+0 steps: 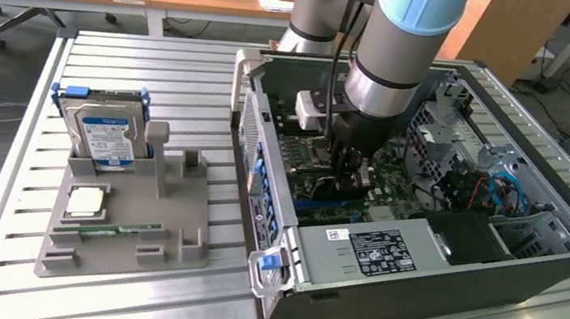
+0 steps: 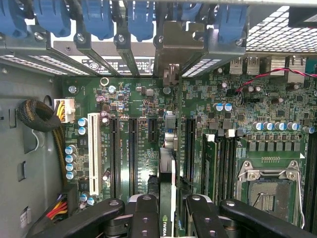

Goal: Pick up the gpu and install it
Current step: 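Insert the gpu into the slot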

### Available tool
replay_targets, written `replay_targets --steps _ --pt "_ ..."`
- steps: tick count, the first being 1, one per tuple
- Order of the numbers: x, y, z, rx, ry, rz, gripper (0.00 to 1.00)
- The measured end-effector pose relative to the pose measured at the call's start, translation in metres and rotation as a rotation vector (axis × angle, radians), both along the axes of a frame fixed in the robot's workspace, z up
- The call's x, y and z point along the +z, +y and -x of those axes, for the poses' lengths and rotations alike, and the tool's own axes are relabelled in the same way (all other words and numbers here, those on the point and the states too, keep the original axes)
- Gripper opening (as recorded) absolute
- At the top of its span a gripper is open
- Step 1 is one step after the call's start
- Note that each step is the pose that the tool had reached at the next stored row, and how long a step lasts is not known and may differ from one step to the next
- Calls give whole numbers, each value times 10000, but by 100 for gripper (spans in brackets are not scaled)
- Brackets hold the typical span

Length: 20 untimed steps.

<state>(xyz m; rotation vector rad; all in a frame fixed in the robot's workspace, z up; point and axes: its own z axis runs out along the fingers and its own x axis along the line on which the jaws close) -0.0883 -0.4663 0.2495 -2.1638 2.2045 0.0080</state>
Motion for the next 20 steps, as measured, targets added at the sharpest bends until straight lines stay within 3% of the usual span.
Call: replay_targets --steps 20 --pt "15 0 0 0 1 -5 26"
